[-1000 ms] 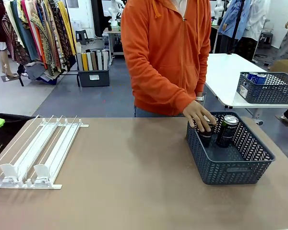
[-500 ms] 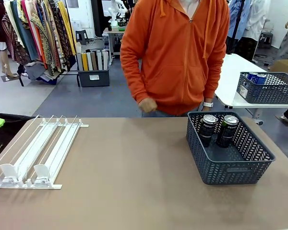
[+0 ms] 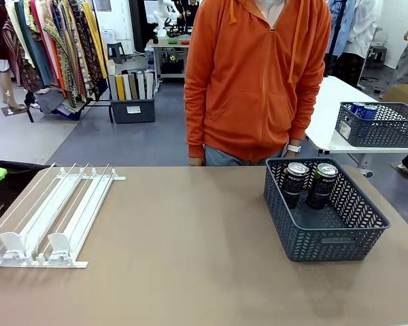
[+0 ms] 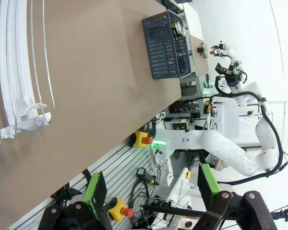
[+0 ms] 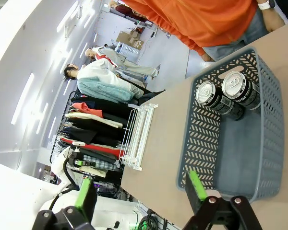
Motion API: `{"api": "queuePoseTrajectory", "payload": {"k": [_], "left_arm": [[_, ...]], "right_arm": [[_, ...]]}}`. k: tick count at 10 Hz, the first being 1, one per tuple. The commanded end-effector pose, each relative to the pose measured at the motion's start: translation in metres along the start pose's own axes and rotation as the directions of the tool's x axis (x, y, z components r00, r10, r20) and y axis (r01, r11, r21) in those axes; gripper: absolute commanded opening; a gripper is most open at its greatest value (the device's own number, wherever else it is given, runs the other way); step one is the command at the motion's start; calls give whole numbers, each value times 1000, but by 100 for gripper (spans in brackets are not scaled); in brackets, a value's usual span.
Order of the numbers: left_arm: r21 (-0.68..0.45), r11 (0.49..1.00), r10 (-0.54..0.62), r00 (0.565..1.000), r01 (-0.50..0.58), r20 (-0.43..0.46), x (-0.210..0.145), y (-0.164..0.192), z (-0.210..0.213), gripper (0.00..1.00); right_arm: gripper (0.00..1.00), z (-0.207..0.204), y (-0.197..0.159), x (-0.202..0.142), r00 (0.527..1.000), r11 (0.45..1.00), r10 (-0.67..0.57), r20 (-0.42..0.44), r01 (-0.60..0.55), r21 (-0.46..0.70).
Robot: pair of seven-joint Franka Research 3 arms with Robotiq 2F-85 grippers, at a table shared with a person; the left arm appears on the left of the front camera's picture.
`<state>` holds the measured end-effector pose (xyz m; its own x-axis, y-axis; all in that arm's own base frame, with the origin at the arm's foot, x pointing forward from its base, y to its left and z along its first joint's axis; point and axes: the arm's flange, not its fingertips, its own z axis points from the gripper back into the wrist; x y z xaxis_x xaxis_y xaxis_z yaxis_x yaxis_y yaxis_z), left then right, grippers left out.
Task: Retrieve and store the cans from the dispenser.
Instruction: Pick up one can from the Automatic Can Dispenser and place it in the middle of the table.
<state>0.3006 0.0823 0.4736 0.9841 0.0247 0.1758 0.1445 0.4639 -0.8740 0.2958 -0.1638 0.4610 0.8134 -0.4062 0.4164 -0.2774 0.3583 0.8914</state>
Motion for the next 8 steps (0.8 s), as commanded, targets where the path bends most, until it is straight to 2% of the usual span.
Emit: {"api": "queuePoseTrajectory", "payload": {"k": [1,8], "left_arm": [[-25,1000,-19,1000,20,12,1,0,0,100],[-25,1000,-19,1000,20,12,1,0,0,100]], "right_arm": [[100,-3,2,3,1000,1000,13,26,-13,21],[100,-3,2,3,1000,1000,13,26,-13,21]]}}
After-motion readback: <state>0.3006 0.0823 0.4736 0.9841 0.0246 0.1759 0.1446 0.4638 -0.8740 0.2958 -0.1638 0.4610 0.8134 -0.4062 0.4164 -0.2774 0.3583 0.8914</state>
